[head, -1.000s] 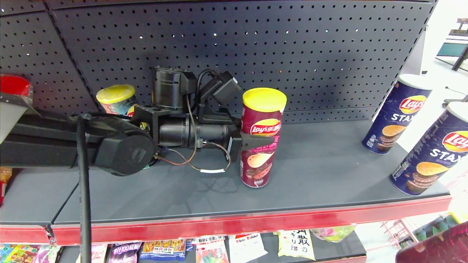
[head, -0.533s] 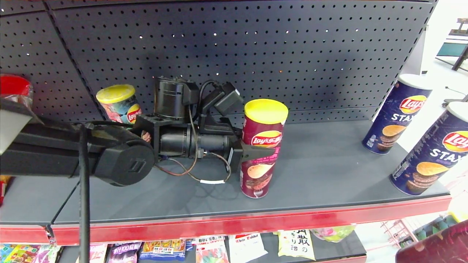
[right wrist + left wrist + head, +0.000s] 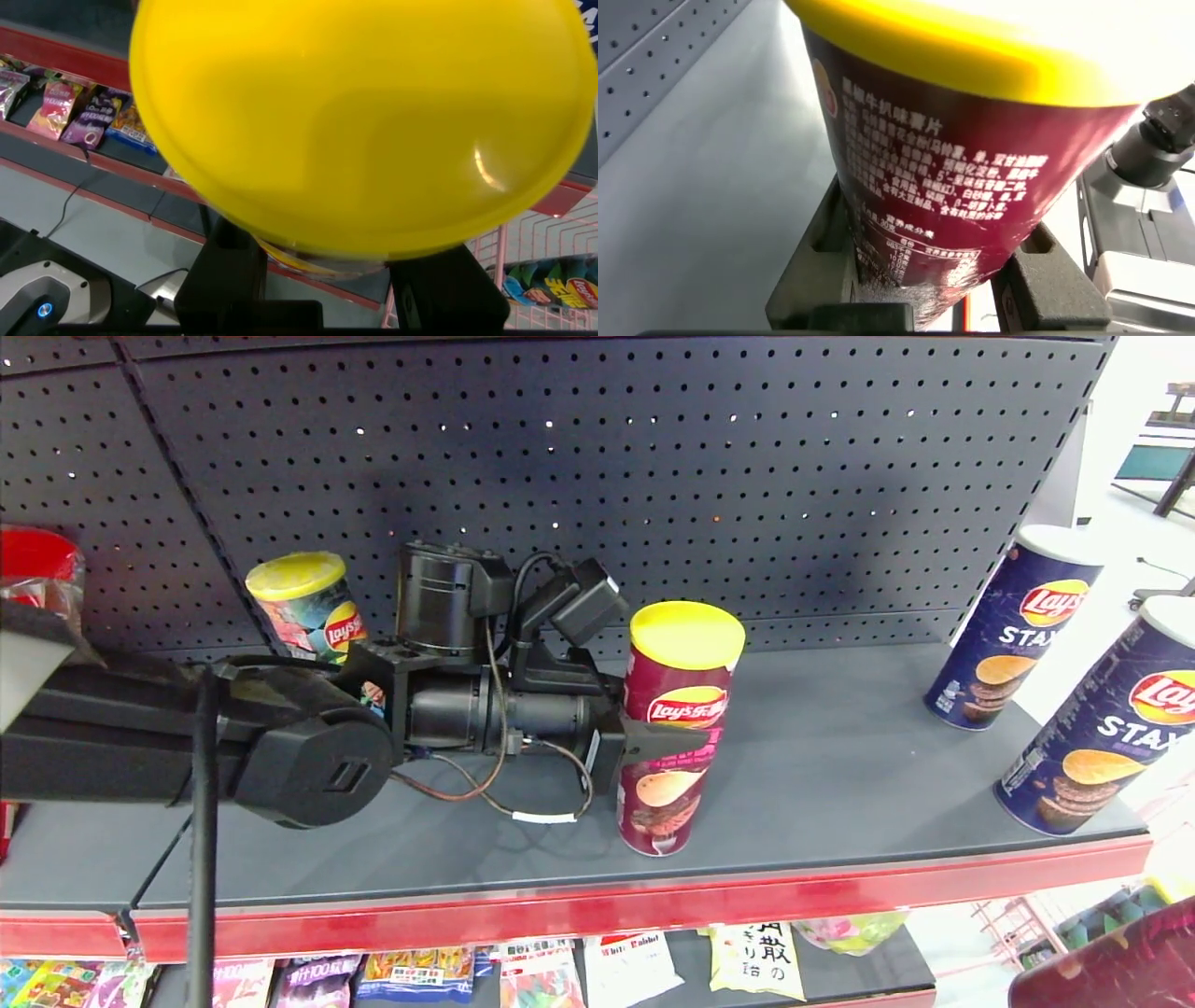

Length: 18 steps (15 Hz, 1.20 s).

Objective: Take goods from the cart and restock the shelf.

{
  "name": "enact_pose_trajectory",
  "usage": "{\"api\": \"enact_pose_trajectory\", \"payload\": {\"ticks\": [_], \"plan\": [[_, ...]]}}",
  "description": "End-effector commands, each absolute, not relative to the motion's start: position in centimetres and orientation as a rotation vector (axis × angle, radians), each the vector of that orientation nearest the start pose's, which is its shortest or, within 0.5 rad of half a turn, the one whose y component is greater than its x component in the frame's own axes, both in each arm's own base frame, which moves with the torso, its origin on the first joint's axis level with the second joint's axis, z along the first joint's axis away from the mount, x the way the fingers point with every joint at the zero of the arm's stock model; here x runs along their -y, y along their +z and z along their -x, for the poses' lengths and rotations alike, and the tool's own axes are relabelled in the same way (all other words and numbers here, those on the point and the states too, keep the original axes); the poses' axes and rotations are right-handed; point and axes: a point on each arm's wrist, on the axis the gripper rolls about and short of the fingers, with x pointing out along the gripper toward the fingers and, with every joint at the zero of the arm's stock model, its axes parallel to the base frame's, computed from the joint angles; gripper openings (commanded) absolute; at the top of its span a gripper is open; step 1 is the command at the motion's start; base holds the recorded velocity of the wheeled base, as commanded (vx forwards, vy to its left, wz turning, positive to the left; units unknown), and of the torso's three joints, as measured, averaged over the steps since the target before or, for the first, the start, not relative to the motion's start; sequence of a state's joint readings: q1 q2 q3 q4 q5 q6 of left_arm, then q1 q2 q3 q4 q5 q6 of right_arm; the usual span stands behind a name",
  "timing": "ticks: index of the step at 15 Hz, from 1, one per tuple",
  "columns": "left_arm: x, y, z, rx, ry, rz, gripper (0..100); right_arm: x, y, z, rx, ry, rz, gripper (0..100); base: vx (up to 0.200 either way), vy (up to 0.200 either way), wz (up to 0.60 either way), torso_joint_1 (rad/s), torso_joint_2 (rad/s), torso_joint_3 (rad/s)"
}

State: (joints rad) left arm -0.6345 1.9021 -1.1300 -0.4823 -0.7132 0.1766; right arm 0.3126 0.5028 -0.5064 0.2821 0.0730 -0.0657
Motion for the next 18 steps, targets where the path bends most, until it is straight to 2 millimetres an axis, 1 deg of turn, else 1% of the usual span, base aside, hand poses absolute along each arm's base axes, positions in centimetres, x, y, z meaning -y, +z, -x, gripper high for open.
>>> {"api": "enact_pose_trajectory", "payload": {"ticks": [1, 7, 11, 18], "plan": [[23.04, 18.74, -28.69, -0.199, -1.364, -0.135, 0, -0.51, 19.24, -1.02, -0.272, 0.393, 0.099, 0, 0.0, 0.0, 0.0, 0.0, 0.0, 0.0], [23.04, 18.97, -28.42, -0.196, -1.363, -0.136, 0, -0.51, 19.24, -1.02, -0.272, 0.393, 0.099, 0, 0.0, 0.0, 0.0, 0.0, 0.0, 0.0], [22.72, 18.54, -27.98, -0.218, -1.364, -0.135, 0, -0.51, 19.24, -1.02, -0.272, 0.393, 0.099, 0, 0.0, 0.0, 0.0, 0.0, 0.0, 0.0], [22.61, 18.4, -27.75, -0.224, -1.366, -0.136, 0, -0.55, 19.29, -1.16, -0.277, 0.395, 0.099, 0, 0.0, 0.0, 0.0, 0.0, 0.0, 0.0]]}}
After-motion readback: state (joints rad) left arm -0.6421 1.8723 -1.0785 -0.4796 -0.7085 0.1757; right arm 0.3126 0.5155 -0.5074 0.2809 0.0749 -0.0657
